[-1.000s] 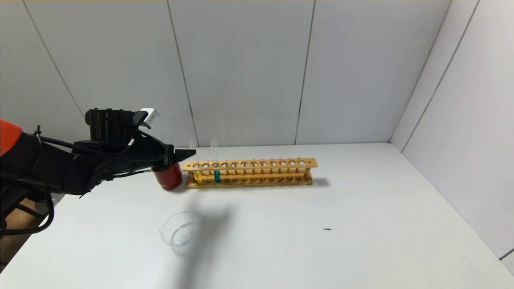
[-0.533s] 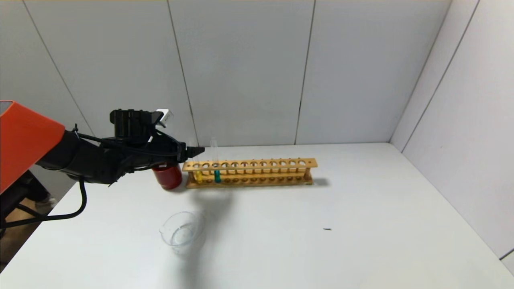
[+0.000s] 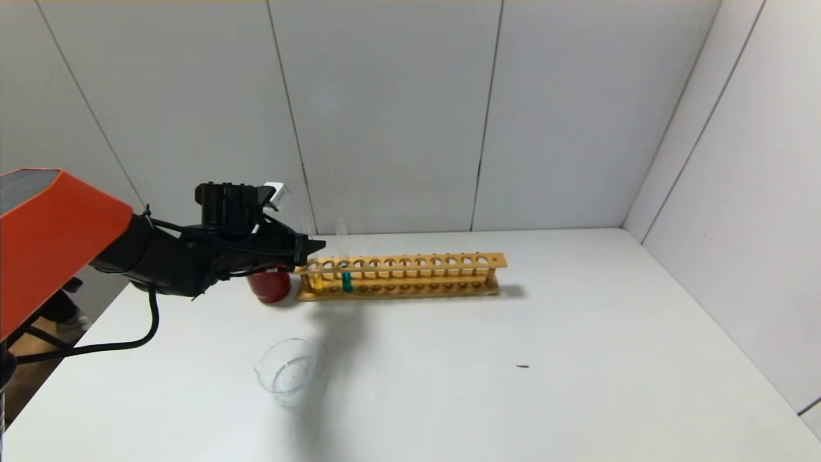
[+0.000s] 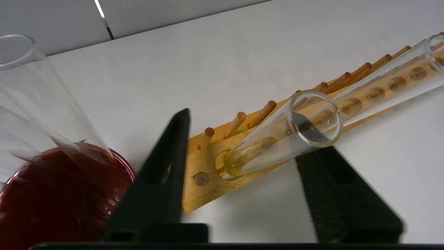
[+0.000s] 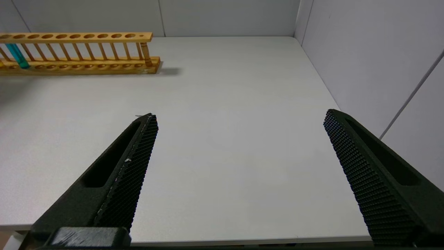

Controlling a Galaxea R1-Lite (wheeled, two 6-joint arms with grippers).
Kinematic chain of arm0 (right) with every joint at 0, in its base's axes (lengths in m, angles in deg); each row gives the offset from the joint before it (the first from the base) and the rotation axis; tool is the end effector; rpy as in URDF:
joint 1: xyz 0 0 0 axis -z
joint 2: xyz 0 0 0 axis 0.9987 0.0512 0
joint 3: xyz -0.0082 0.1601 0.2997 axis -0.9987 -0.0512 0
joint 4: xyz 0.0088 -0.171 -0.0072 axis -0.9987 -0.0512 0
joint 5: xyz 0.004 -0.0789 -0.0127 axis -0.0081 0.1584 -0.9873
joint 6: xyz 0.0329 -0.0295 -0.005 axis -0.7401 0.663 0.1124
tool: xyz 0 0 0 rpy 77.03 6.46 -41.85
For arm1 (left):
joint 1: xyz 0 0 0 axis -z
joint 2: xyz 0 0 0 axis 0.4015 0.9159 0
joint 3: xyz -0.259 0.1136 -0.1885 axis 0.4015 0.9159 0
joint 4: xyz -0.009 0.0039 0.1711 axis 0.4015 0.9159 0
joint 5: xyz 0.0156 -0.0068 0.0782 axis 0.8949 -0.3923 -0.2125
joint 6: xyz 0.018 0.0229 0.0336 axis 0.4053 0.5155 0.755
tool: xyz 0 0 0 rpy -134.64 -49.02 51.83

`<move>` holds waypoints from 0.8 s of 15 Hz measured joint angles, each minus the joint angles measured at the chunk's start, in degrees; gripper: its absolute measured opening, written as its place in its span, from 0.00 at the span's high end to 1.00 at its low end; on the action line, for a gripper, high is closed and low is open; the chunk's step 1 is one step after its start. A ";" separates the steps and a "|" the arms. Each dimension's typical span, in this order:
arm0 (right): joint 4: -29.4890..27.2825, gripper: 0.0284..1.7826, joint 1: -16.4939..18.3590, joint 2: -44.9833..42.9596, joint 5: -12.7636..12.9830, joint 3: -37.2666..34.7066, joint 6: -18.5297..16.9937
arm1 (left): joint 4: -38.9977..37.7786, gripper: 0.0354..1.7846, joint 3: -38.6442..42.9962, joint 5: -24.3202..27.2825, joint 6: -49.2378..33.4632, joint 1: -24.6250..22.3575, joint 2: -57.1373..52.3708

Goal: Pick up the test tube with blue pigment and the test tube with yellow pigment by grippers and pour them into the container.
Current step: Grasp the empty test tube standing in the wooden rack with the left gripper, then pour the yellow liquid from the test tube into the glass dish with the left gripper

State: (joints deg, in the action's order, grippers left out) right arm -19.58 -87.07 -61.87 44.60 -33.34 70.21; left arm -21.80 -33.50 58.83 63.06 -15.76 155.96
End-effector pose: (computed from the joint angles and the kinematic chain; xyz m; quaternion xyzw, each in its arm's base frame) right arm -0.0615 0.0002 0.0750 0.0031 0.0016 0.0021 1.0000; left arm 0.4372 -0.0757 0.1563 -0.0240 0.1987 -0.2307 0.9522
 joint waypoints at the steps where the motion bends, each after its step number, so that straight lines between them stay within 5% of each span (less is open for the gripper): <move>1: 0.00 0.02 0.02 0.00 0.00 0.00 0.00 | -0.09 0.63 0.00 0.00 0.00 0.02 0.16; 4: 0.00 0.02 0.05 0.00 0.00 0.00 0.02 | -0.30 0.83 0.00 -0.07 0.05 0.16 0.35; 12: 0.02 0.02 0.00 0.00 0.00 0.00 0.00 | -0.34 0.84 -0.33 -0.55 0.11 0.13 -1.24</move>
State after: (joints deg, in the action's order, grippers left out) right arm -19.56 -87.07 -61.87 44.60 -33.34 70.21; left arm -22.14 -33.83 58.28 63.17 -15.63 154.71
